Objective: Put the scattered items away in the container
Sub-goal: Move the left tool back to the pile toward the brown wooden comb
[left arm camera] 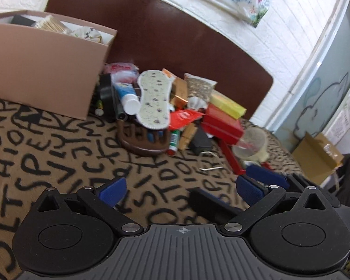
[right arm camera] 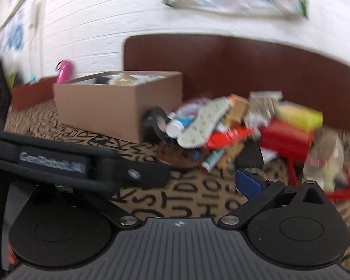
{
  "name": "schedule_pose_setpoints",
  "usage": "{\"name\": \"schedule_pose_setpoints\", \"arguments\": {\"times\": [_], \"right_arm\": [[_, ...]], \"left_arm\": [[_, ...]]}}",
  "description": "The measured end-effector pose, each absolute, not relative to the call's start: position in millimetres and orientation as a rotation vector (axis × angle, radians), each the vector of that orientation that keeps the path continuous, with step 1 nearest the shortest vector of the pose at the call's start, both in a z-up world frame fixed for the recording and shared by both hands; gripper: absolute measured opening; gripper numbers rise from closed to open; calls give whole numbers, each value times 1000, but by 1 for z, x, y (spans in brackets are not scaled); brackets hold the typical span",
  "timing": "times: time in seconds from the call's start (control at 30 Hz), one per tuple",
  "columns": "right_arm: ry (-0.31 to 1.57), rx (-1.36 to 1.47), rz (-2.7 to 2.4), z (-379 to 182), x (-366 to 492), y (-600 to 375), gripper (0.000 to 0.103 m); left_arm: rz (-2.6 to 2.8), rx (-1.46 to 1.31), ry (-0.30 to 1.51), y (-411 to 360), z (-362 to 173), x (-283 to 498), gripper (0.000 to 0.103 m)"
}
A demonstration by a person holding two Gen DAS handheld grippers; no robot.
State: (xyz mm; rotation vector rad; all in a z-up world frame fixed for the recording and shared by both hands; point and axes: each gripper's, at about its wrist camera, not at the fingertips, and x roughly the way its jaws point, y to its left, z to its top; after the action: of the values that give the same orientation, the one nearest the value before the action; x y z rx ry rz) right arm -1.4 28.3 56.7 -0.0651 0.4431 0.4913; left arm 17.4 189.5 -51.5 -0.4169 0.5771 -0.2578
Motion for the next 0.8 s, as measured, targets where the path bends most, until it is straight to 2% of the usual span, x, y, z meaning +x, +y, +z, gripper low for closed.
{"name": "schedule_pose_setpoints", "arguments": {"times": [0.2, 0.33, 0.53, 0.7, 0.8], "right_arm": [[490, 50, 423, 47, 26, 15, 100], [509, 89, 372, 43, 48, 15, 86], [561, 112, 344, 34, 82, 22, 62], [567, 109, 342, 29, 100, 37, 53], [568, 106, 335, 28, 110, 43, 47]], "left_arm": [[-139, -444, 574, 207, -56, 42, 103], [-92, -455, 581, 214, -61, 65, 96], [-40, -478, 606, 228, -70, 96, 78], [-27, -467, 622, 235, -75, 117, 60], [-36, -460, 625, 237, -77, 126, 54]]}}
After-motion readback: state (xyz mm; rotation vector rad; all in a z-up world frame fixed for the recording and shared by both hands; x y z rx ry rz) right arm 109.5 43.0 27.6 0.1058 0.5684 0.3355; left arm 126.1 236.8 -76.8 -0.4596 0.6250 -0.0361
